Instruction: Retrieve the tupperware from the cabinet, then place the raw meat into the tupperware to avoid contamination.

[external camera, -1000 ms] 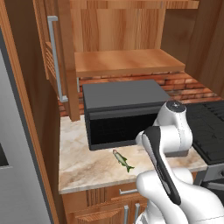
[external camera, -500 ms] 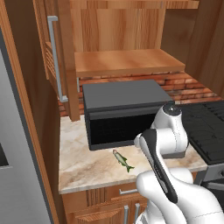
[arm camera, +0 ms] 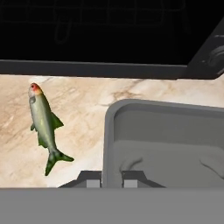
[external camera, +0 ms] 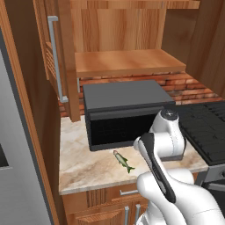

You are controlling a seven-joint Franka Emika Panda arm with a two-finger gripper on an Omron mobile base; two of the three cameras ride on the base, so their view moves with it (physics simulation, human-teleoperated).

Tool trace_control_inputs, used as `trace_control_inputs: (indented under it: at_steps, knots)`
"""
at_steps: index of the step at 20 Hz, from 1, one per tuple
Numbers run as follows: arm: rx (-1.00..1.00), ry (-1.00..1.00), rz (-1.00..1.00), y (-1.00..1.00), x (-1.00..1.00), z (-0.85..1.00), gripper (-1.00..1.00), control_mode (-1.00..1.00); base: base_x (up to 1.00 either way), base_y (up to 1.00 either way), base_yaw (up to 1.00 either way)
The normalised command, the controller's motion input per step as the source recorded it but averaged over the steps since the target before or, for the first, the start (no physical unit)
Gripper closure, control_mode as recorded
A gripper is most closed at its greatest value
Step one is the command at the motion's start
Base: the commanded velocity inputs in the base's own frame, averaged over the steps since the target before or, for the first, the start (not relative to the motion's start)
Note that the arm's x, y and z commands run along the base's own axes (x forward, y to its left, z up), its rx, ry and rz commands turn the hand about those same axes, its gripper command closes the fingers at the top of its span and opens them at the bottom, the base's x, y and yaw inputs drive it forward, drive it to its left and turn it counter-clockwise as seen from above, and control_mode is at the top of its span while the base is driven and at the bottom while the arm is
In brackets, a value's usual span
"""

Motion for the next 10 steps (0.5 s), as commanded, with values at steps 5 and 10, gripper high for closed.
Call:
trace_control_inputs:
  at_steps: [5,10]
  knots:
    - [0.00,-0.05,0.00,-0.02,0.07,-0.34,1.00,-1.00,0.00,0.00,0.00]
    - [0.00,-0.05,0.00,-0.01,0.06,-0.33,1.00,-1.00,0.00,0.00,0.00]
